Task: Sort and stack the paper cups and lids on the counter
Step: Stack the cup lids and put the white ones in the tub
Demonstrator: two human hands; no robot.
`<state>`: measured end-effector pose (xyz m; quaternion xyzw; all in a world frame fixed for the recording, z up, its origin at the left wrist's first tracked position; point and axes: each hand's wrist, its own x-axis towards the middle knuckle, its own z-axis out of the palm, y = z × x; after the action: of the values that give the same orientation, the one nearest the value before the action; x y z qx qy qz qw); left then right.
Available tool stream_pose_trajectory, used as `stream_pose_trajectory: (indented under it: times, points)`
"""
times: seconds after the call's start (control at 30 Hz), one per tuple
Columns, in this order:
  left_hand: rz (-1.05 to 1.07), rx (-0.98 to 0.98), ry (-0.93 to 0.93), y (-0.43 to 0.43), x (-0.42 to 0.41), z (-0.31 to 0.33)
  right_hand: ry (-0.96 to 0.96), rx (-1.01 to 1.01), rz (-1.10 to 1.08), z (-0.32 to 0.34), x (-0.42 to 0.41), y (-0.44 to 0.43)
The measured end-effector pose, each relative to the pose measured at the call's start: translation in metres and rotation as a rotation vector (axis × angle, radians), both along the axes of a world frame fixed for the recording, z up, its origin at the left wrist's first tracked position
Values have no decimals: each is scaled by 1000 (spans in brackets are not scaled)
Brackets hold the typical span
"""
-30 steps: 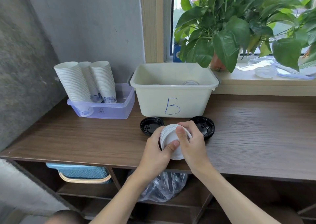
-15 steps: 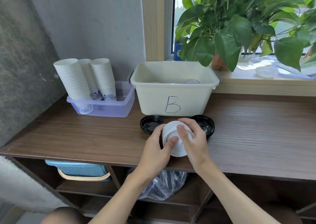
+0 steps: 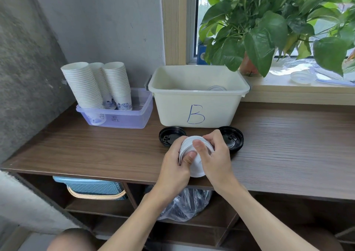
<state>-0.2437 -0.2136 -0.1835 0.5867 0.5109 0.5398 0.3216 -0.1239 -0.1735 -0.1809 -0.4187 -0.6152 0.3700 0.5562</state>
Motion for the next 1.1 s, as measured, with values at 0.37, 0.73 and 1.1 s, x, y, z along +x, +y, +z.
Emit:
stream_pose_trajectory:
  times: [0.37, 0.73, 1.1]
  points:
    - [-53, -36, -68, 8, -4, 1, 134, -68, 67, 5, 3, -3]
    - [-14, -96, -113, 5, -3, -1, 63, -152, 52, 4, 1, 1]
    - [-11, -45, -131, 3, -1, 5, -28, -66, -19, 6, 0, -3]
